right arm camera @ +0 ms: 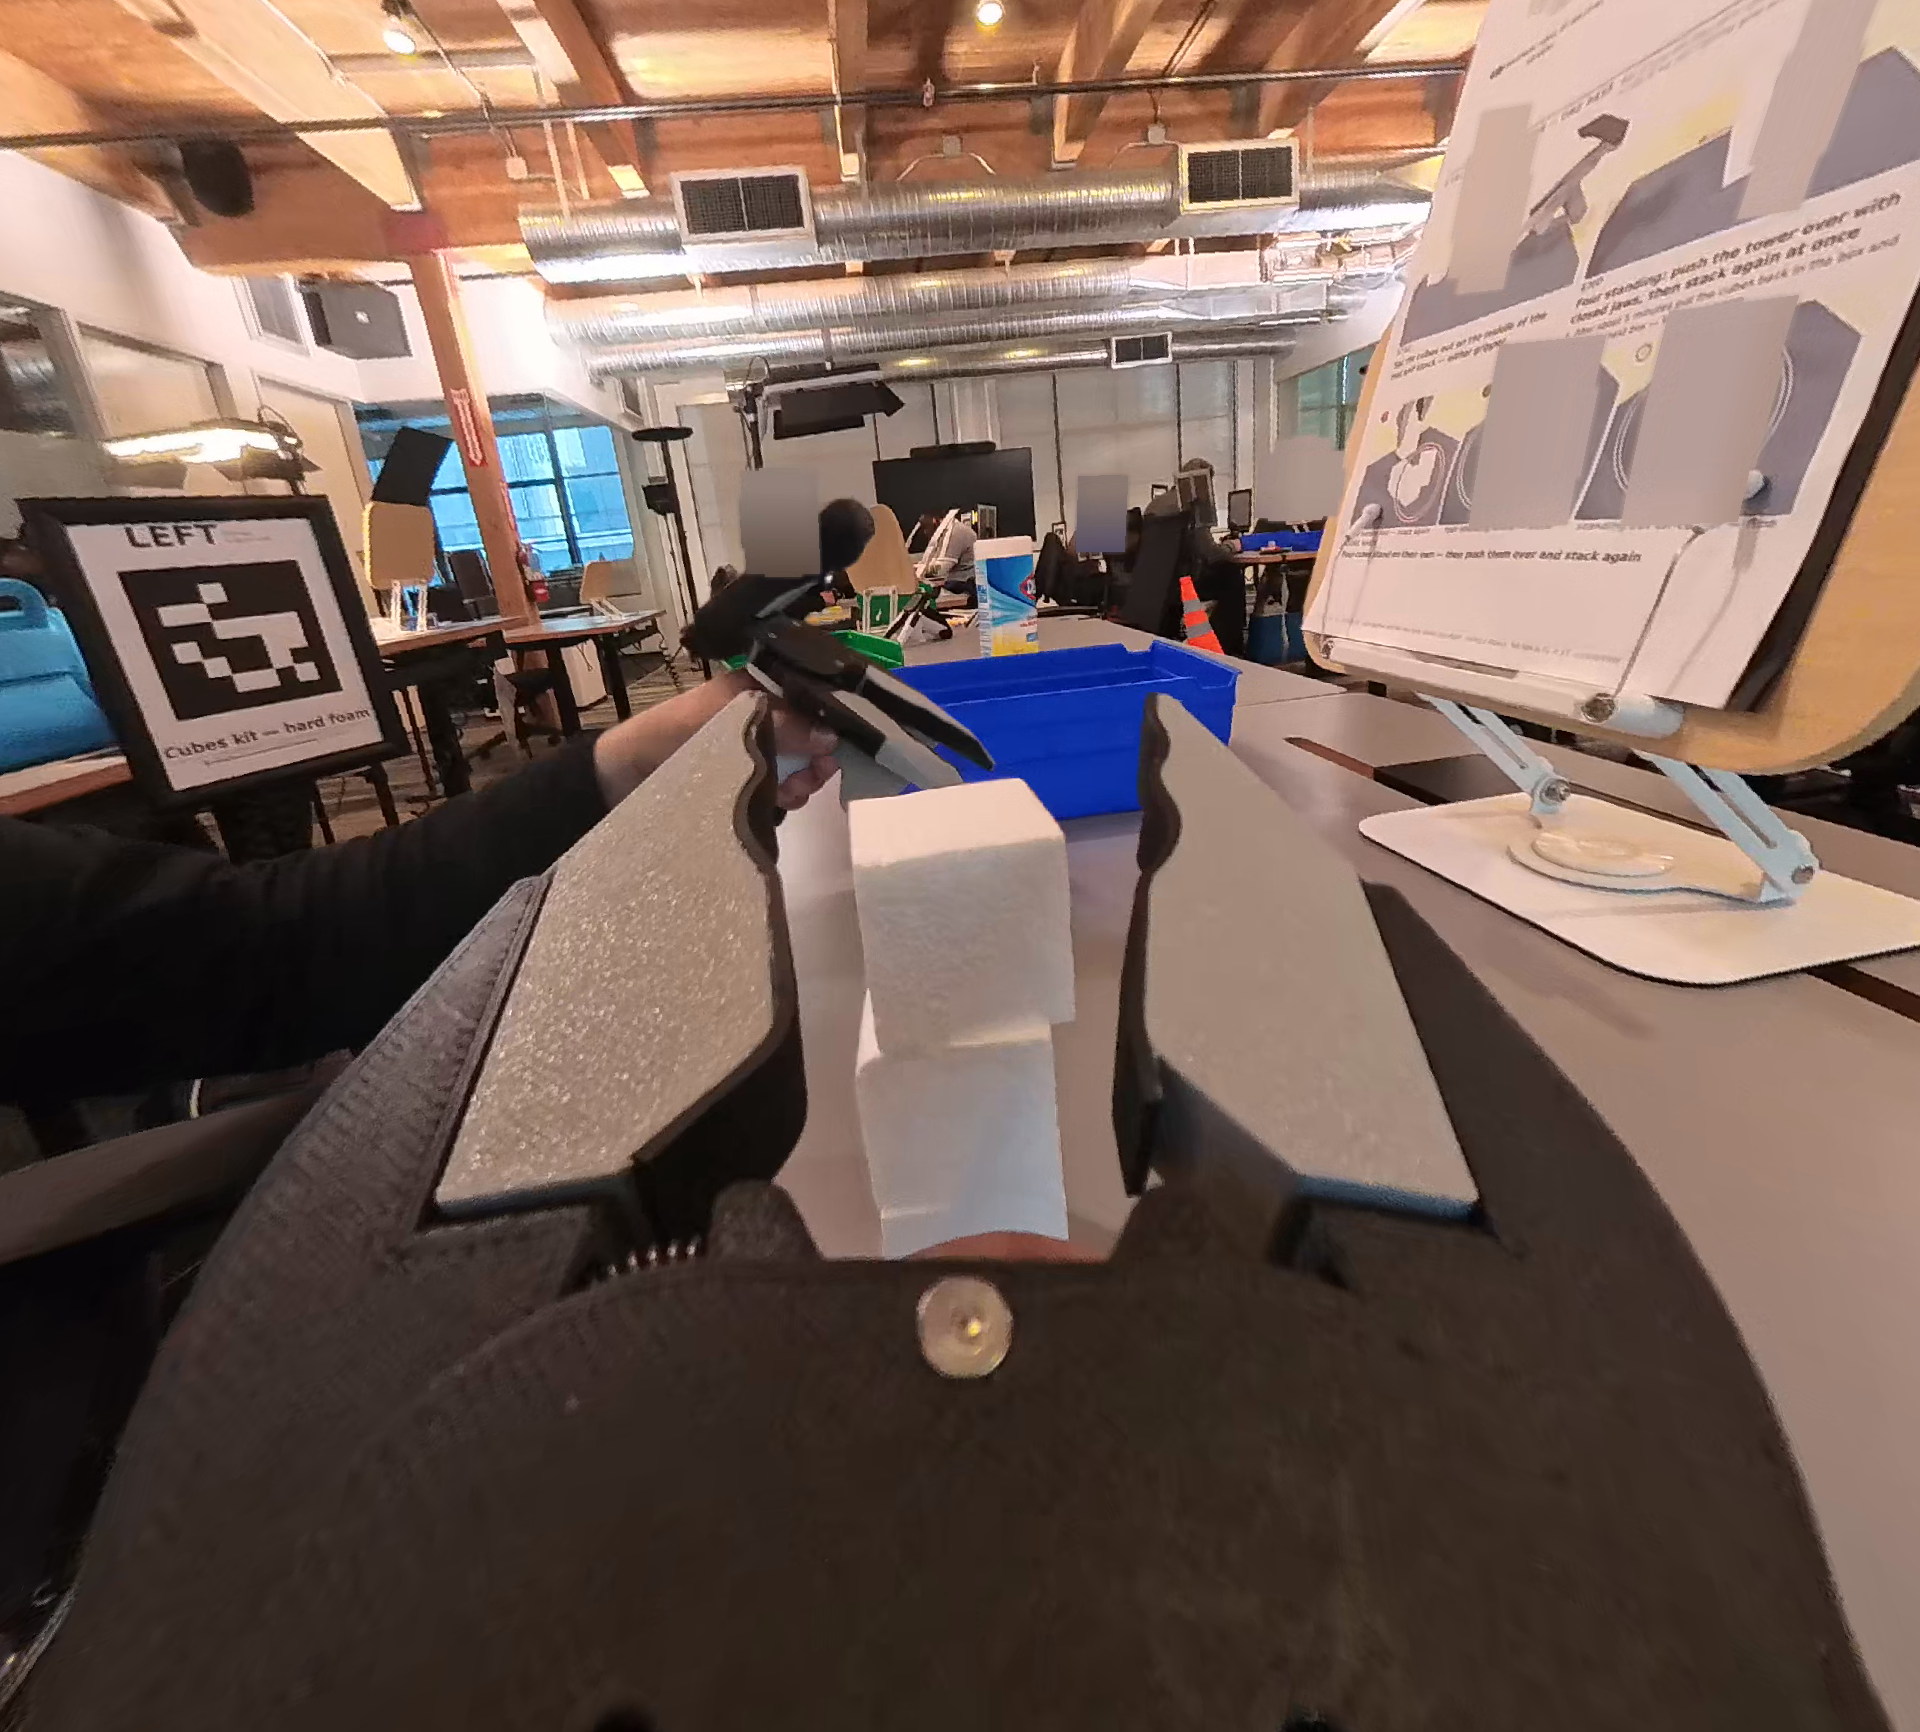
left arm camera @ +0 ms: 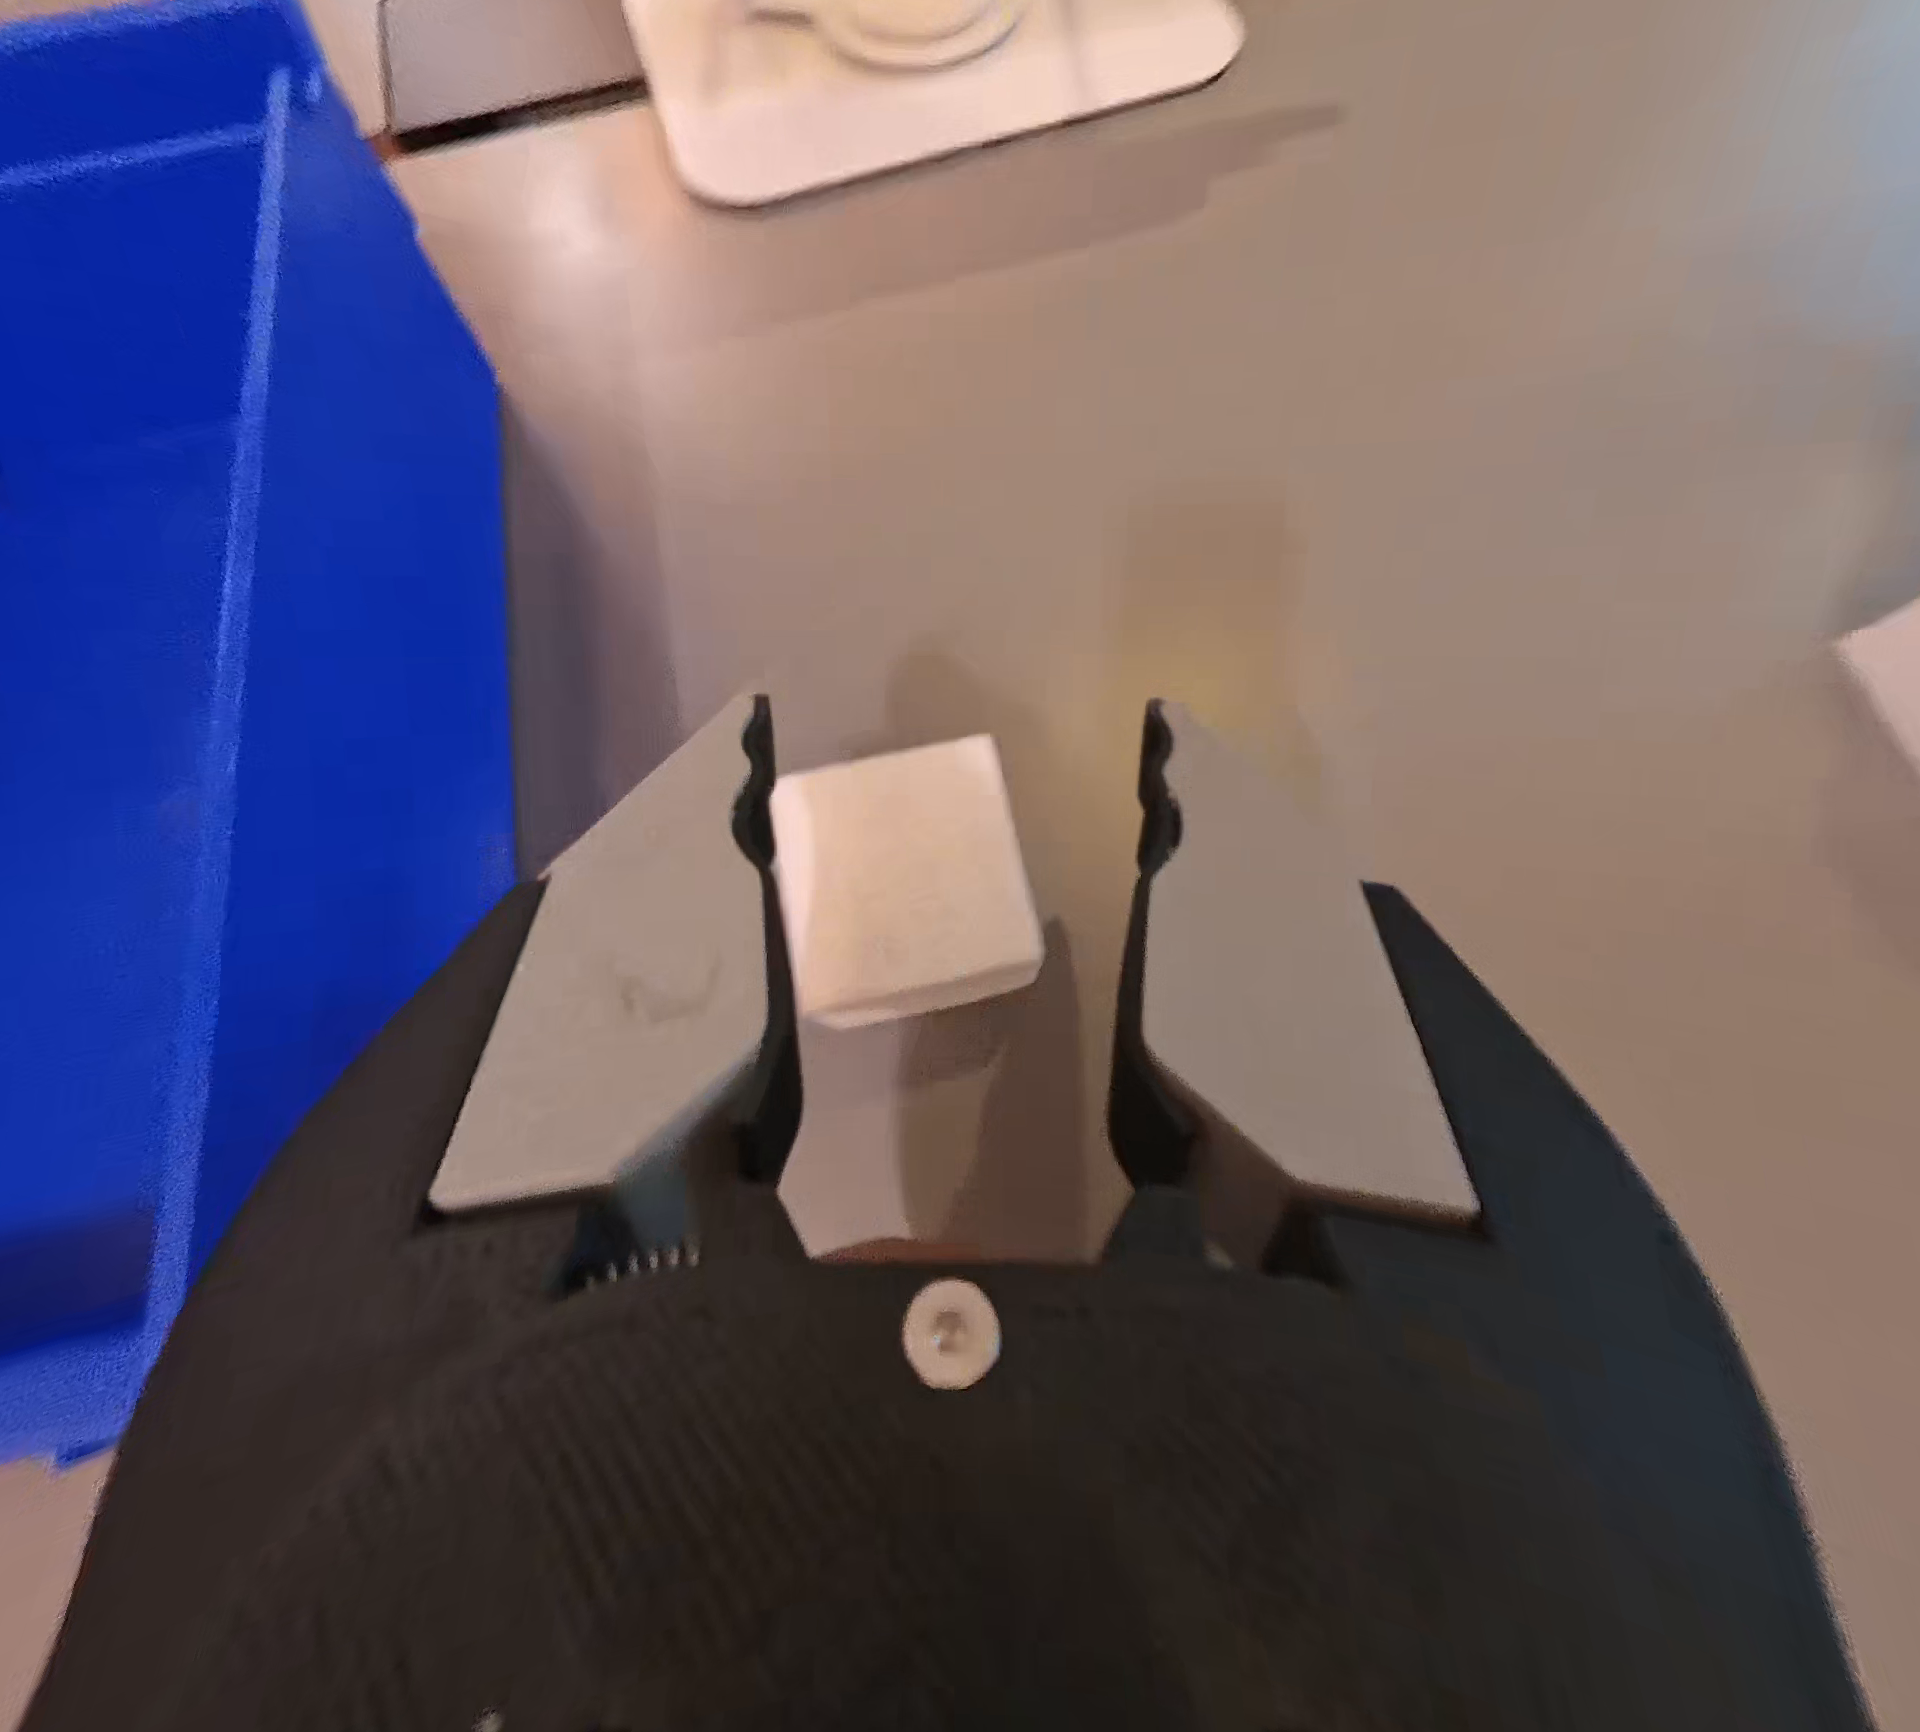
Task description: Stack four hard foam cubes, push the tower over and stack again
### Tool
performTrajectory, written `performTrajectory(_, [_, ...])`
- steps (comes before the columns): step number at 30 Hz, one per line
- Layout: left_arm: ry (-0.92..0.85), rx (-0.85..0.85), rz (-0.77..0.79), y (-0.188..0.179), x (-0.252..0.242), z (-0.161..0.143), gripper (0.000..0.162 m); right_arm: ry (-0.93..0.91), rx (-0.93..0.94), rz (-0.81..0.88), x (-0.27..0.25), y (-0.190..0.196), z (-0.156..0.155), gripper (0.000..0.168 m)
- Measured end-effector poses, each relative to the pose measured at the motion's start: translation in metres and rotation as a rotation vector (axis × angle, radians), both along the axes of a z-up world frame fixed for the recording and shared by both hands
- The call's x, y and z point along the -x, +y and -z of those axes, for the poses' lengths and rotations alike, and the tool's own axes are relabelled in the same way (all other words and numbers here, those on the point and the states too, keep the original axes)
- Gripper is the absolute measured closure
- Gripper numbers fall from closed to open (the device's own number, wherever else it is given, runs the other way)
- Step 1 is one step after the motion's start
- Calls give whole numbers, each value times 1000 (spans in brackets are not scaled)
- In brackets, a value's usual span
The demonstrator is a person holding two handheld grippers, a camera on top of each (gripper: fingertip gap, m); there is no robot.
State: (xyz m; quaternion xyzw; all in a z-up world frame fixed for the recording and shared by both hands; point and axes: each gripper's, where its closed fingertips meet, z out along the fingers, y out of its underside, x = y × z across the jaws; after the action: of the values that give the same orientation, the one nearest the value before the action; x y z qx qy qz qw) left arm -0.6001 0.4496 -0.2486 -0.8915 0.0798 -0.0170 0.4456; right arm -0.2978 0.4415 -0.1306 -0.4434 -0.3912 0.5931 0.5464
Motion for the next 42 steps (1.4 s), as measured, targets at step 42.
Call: performTrajectory(42, [93,-239,1227,-115,-271,-70,101,-241,-256,-226,47,-115,6,97])
